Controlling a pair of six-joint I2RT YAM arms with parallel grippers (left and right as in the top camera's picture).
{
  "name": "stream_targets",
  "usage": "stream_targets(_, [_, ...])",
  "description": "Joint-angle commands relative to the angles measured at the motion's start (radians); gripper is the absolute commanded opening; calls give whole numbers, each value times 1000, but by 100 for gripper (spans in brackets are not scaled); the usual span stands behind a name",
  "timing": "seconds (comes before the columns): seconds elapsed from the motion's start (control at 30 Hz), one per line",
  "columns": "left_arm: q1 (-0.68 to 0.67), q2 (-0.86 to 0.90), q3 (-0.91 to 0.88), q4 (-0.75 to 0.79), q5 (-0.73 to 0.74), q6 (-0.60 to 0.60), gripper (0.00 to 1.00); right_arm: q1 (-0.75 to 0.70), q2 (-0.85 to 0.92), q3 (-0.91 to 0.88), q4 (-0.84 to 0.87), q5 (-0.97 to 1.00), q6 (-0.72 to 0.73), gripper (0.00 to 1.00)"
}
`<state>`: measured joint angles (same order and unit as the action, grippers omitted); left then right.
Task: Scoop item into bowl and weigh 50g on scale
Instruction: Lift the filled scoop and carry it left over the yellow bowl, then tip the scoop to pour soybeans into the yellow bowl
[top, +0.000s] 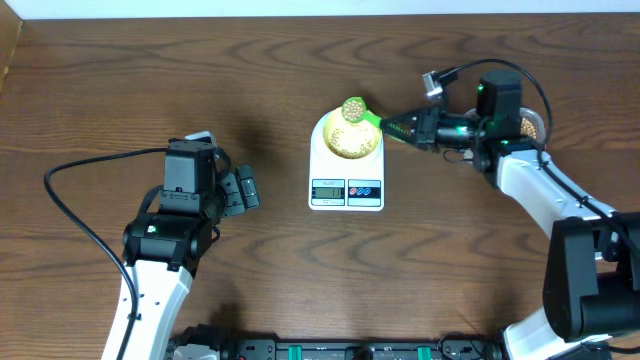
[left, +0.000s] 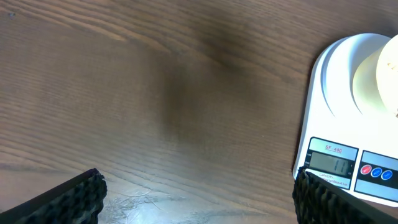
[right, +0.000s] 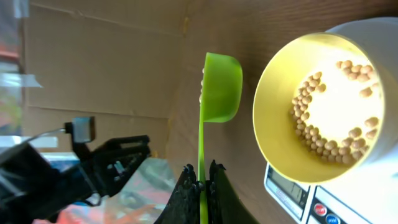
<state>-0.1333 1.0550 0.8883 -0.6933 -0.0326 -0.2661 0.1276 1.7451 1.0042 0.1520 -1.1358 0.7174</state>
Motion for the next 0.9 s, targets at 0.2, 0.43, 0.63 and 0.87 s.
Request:
stream_targets(0.2, [4, 3, -1, -3, -13, -1, 98, 65, 8, 0, -2, 124, -178, 1])
stream_targets(0.43, [4, 3, -1, -3, -13, -1, 98, 88, 8, 0, -63, 229, -269, 1])
stream_targets(0.63, [4, 3, -1, -2, -13, -1, 98, 109, 7, 11, -134, 274, -362, 1])
stream_targets(0.87, [4, 3, -1, -2, -14, -1, 98, 140, 5, 75, -266, 381, -470, 1])
